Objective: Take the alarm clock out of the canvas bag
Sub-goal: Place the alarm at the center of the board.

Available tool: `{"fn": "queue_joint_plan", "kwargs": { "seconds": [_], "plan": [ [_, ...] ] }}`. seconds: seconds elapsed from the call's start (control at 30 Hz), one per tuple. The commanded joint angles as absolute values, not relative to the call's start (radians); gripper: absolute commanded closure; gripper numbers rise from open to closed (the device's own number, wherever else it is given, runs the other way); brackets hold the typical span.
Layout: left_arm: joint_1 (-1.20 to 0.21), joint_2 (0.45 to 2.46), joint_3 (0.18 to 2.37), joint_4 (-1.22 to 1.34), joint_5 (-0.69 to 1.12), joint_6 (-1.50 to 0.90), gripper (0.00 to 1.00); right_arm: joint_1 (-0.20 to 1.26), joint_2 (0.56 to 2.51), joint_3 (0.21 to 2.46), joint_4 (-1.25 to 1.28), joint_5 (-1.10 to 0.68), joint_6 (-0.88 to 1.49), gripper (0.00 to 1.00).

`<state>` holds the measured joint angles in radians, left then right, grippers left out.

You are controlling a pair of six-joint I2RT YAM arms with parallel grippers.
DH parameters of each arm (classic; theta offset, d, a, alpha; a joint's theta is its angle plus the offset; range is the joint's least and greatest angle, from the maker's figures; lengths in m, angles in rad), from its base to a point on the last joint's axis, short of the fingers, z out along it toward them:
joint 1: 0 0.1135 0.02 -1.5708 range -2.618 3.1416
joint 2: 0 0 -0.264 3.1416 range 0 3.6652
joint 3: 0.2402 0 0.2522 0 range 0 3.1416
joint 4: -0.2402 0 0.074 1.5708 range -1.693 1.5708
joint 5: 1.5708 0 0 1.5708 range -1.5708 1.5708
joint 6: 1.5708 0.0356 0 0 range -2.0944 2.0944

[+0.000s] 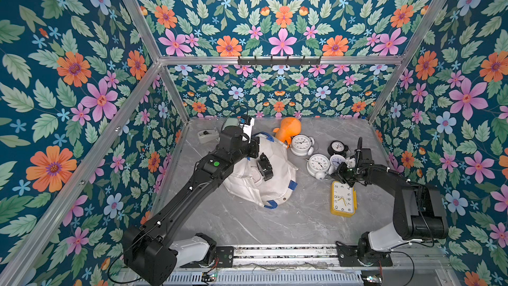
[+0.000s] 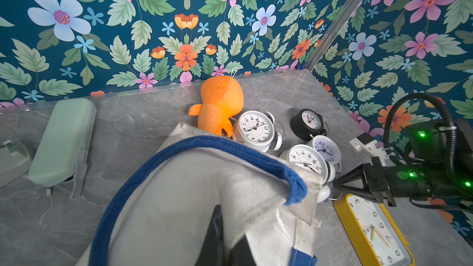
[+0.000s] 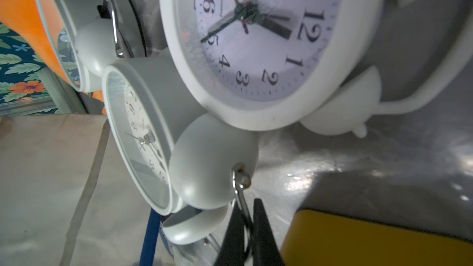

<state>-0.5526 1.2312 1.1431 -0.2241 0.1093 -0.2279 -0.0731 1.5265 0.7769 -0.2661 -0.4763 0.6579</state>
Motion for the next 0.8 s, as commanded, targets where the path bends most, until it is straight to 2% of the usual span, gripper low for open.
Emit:
{"fn": "queue_joint_plan", "kwargs": {
  "seconds": [0.0, 0.07, 0.27, 0.57, 0.77],
  "plan": [
    [-0.552, 1.229, 1.145, -0.189, 0.117, -0.221, 1.0, -0.077, 1.526, 0.781, -0.282, -0.399, 0.663, 1.0],
    [-0.552, 1.227, 1.142, -0.189, 0.117, -0.221, 1.0, -0.078, 1.531, 0.784, -0.277, -0.409, 0.657, 0.97],
    [-0.552, 1.217, 1.133, -0.189, 0.114, -0.221, 1.0, -0.078, 1.522, 0.786, -0.27, -0.422, 0.656, 0.78],
    [-0.552, 1.206, 1.131, -0.191, 0.115, -0.222, 1.0, -0.077, 1.435, 0.804, -0.32, -0.41, 0.636, 0.59],
    [-0.551, 1.203, 1.133, -0.189, 0.117, -0.222, 1.0, -0.076, 1.314, 0.834, -0.347, -0.449, 0.608, 0.55]
  ]
}}
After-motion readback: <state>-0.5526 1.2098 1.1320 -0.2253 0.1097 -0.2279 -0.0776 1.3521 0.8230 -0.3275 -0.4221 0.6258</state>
